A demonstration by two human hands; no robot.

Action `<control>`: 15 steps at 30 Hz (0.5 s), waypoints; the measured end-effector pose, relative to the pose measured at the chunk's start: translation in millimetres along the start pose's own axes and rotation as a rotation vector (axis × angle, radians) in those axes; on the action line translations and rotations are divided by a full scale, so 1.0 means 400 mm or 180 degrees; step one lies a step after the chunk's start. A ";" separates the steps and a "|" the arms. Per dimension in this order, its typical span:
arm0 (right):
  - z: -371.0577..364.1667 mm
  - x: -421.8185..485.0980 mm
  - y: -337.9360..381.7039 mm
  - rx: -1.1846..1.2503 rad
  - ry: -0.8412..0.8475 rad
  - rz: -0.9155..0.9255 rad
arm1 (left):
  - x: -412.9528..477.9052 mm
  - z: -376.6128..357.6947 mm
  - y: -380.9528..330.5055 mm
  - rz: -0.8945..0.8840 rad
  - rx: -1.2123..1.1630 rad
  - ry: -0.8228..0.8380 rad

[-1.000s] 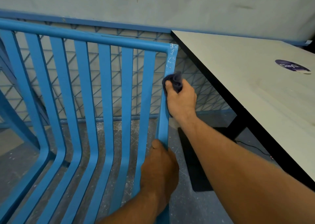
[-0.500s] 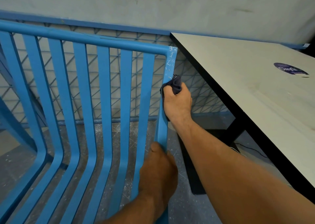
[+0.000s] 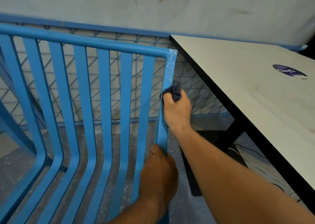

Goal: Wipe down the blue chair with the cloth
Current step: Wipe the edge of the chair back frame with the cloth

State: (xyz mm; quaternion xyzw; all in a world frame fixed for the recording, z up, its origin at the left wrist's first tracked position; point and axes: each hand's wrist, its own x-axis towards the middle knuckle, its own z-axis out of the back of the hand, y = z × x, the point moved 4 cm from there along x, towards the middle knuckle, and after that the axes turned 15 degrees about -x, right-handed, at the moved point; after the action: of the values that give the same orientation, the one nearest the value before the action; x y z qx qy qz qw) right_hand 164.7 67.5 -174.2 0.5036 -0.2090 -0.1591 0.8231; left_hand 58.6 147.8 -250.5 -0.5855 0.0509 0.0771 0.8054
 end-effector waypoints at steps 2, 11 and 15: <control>-0.003 -0.030 -0.045 -0.0092 0.0144 -0.0096 | 0.000 -0.002 0.000 0.0145 -0.0026 -0.0003; -0.013 0.099 0.068 -0.0491 -0.0170 0.0393 | 0.005 0.000 -0.002 0.0136 0.0051 0.0003; -0.022 0.099 0.074 -0.0648 -0.0360 0.0611 | 0.008 -0.002 0.003 0.0095 -0.0009 -0.0054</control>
State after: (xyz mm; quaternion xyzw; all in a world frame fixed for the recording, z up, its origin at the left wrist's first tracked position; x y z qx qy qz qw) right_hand 205.0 68.7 -143.8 0.3854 -0.2850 -0.1281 0.8682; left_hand 61.5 147.5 -252.3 -0.5852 0.0527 0.0943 0.8037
